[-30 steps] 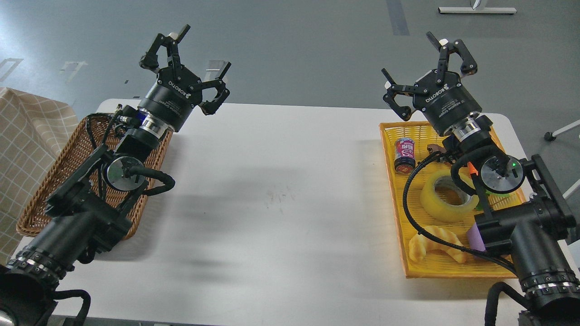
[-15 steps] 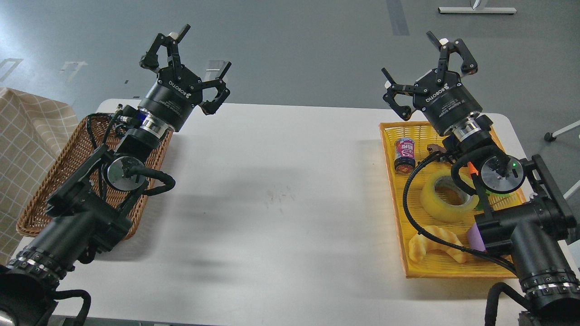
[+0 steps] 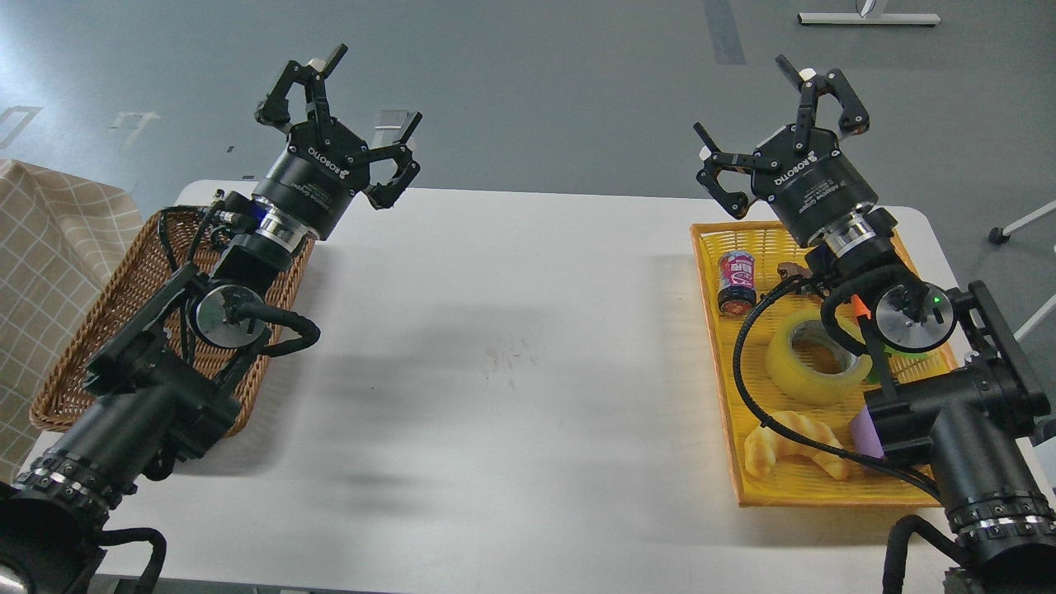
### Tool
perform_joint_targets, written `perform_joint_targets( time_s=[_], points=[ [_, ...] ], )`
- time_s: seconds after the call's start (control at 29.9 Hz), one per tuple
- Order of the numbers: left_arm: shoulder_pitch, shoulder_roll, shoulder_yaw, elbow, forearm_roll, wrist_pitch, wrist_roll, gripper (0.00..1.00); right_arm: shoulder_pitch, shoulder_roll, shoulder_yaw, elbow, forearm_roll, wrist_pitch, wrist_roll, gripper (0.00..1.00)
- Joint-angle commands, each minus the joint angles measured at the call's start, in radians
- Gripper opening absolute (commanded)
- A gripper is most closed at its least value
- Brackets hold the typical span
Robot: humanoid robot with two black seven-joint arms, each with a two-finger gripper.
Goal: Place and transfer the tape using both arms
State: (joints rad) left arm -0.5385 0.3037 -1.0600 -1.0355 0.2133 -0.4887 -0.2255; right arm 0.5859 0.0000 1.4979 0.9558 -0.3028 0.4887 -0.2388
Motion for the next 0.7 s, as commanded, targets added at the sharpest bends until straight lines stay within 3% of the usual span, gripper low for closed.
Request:
perform_joint_targets(
  time_s=[0.0,0.67],
  points=[
    [0.002,0.0,0.002,0.0,0.0,0.0,0.0,0.98,-0.008,0.0,0.001,0.004,-0.001,0.0,-0.001,1.0],
    [0.002,-0.002,0.002,-0.002,0.0,0.0,0.0,0.98,-0.012,0.0,-0.001,0.015,0.001,0.0,-0.002,1.0]
  ],
)
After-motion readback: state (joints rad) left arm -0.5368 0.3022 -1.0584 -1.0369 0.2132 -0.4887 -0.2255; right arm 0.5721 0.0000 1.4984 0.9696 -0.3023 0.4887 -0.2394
